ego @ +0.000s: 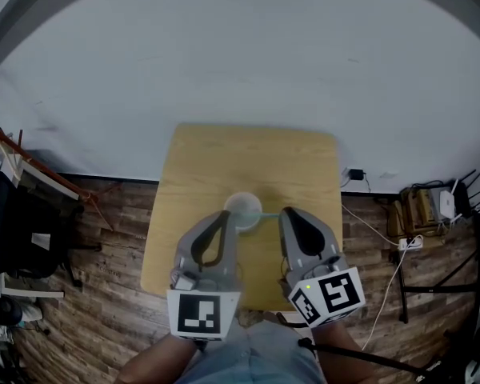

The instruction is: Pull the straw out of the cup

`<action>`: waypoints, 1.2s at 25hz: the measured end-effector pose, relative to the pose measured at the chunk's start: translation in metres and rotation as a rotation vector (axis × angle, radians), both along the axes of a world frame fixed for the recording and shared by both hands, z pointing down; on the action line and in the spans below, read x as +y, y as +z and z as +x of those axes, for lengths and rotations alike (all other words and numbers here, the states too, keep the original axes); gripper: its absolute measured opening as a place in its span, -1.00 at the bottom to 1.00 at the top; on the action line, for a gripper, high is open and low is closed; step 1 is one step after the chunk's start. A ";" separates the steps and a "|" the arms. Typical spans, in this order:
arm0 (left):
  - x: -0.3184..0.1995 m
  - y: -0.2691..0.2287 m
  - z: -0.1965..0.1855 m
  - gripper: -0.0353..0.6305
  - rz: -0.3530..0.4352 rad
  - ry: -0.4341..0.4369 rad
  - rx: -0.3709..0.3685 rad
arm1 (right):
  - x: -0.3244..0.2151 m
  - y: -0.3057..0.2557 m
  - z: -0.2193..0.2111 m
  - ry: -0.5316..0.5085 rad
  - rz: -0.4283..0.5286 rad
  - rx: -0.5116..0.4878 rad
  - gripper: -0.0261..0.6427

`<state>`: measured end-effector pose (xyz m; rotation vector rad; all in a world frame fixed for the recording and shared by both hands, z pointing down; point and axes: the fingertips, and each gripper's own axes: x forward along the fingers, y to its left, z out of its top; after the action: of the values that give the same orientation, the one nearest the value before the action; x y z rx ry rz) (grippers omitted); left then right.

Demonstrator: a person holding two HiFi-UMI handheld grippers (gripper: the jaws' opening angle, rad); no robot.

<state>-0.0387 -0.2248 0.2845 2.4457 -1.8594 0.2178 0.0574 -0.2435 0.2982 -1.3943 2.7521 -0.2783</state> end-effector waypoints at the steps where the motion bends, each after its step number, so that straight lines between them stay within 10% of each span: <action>1: -0.002 0.005 -0.001 -0.84 -0.013 0.007 0.002 | -0.001 0.005 -0.001 0.005 -0.012 0.005 -0.90; 27: -0.026 0.160 -0.030 -0.84 -0.280 0.008 0.018 | 0.000 0.179 -0.011 0.042 -0.356 0.025 -0.89; 30: -0.025 0.166 -0.032 -0.84 -0.304 0.000 0.024 | -0.002 0.182 -0.014 0.029 -0.371 -0.002 -0.61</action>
<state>-0.0703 -0.2497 0.4506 2.2329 -1.6742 0.4349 0.0430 -0.2452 0.4803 -1.4994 2.7747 -0.8235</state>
